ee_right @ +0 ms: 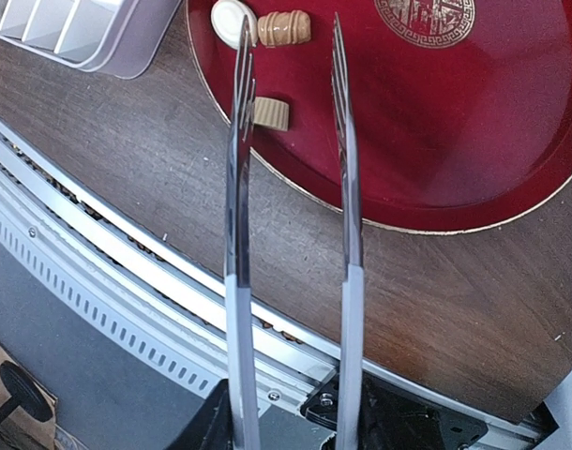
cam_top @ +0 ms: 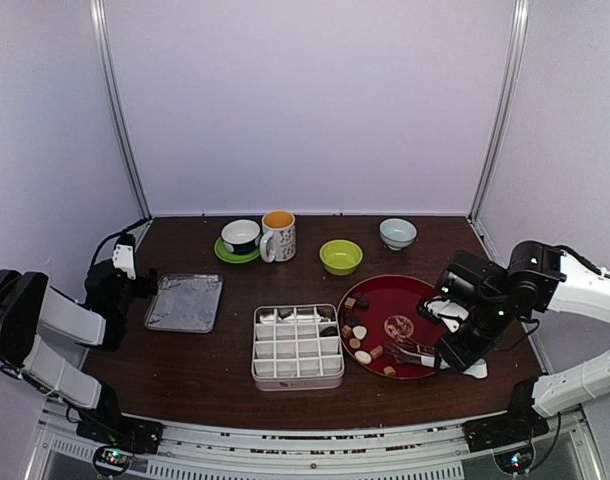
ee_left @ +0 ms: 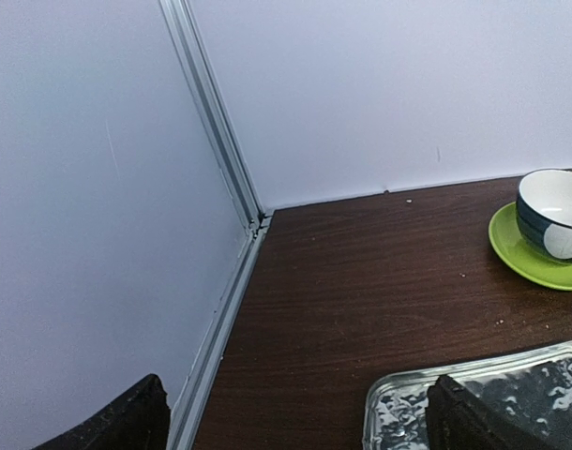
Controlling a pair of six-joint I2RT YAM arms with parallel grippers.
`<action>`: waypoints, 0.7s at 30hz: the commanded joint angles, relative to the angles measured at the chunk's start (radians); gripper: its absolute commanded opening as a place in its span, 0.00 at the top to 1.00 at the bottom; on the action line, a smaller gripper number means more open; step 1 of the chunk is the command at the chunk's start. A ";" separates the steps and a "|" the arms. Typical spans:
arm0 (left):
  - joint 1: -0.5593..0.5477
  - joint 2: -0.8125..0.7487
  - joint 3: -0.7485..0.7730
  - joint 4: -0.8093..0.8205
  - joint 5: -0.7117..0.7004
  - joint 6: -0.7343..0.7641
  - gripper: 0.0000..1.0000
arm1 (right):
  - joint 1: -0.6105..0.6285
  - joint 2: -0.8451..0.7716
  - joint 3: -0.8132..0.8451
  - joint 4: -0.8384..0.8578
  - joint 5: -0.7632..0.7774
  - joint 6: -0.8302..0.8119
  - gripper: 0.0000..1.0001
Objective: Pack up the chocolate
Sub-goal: Pick up the fake chocolate from the plate.
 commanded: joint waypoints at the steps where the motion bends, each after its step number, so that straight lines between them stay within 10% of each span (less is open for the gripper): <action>1: 0.010 0.003 0.020 0.037 -0.010 -0.012 0.02 | -0.003 -0.012 0.006 0.022 -0.014 -0.014 0.60; 21: 0.010 0.003 0.020 0.038 -0.009 -0.012 0.02 | -0.019 -0.012 0.013 -0.022 -0.003 -0.041 0.61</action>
